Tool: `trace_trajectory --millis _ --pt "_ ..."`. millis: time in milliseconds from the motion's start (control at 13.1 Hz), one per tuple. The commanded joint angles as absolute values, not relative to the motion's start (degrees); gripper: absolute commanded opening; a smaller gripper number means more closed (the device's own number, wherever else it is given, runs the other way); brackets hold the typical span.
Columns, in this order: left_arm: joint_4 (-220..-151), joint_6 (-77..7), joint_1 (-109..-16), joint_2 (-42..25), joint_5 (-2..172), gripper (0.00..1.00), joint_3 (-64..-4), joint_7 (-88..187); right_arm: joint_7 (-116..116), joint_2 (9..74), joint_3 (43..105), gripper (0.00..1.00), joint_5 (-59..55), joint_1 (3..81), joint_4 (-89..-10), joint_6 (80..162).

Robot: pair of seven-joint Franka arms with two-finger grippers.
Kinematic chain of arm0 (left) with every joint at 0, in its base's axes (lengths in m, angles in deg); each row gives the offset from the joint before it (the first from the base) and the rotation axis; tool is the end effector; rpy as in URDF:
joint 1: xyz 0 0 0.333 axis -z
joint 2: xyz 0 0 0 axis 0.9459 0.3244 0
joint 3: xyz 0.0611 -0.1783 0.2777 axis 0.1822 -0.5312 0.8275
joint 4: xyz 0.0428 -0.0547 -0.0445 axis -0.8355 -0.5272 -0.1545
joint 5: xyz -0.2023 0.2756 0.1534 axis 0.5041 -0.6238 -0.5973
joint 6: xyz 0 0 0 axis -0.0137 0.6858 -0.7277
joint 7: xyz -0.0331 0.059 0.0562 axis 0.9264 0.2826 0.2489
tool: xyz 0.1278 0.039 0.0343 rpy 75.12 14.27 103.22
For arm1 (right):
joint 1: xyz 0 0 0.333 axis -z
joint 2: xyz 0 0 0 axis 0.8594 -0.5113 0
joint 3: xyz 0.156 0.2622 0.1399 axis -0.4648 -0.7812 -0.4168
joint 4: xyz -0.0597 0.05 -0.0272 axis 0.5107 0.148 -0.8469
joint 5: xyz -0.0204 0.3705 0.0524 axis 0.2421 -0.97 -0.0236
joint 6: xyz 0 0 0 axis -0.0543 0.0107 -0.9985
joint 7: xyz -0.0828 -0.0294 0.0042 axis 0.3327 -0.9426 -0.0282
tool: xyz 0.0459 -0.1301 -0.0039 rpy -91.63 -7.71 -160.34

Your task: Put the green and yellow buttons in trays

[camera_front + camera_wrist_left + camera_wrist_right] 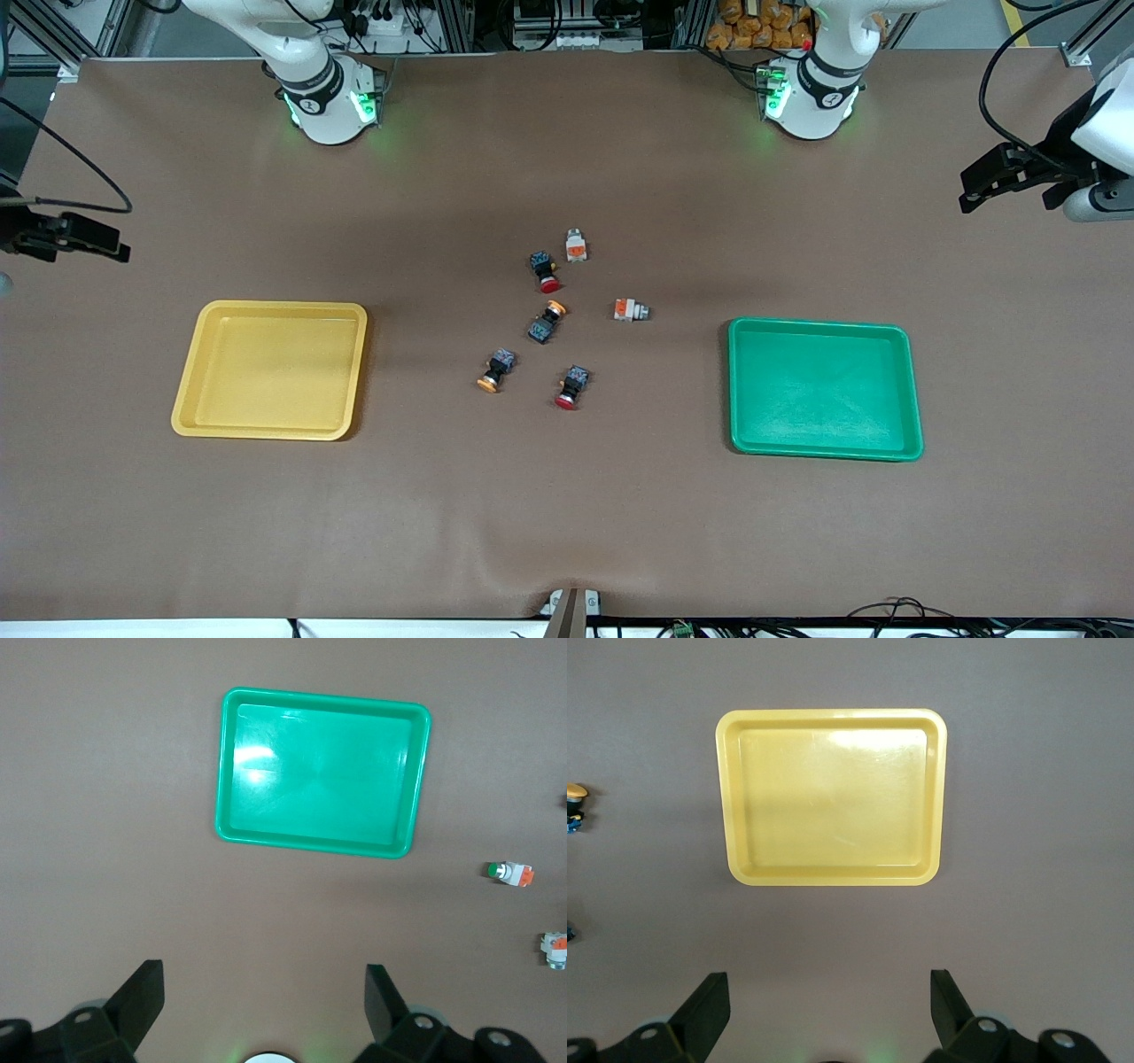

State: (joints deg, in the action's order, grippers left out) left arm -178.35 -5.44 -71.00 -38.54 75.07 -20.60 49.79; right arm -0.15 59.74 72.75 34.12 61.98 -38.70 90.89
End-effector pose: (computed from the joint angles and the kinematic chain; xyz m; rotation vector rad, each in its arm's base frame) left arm 0.5037 -0.0402 0.6297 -3.1133 -0.0437 0.0172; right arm 0.5494 -0.0613 0.5708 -3.1118 0.0447 0.2133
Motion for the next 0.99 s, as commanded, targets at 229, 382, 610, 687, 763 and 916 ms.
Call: trace_trajectory --millis 229,382,610,687,763,916 --pt "-178.3 -5.6 -70.3 -34.0 76.3 1.0 -20.9 50.3 -0.2 54.8 72.0 1.0 35.1 64.0 -37.0 90.2" --pt "-178.6 -7.5 -68.1 -30.9 76.4 1.0 -21.1 49.1 -0.3 54.6 72.1 1.0 35.1 64.2 -37.0 90.4" --pt "-183.1 -14.9 -67.7 -29.3 76.4 1.0 -23.8 45.3 0.5 54.5 72.0 1.0 34.6 63.3 -37.0 90.4" --pt "-185.9 -18.7 -67.6 -29.3 76.4 1.0 -25.2 42.4 0.8 54.5 71.9 1.0 34.1 62.9 -37.0 90.3" --pt "-188.7 -22.7 -67.7 -28.8 76.4 1.0 -26.7 39.8 2.9 54.5 71.8 1.0 33.8 61.8 -37.0 90.2" --pt "-190.8 -29.0 -67.6 -25.6 76.3 1.0 -29.6 35.2 7.0 54.5 71.8 1.0 33.6 60.6 -37.6 90.1"
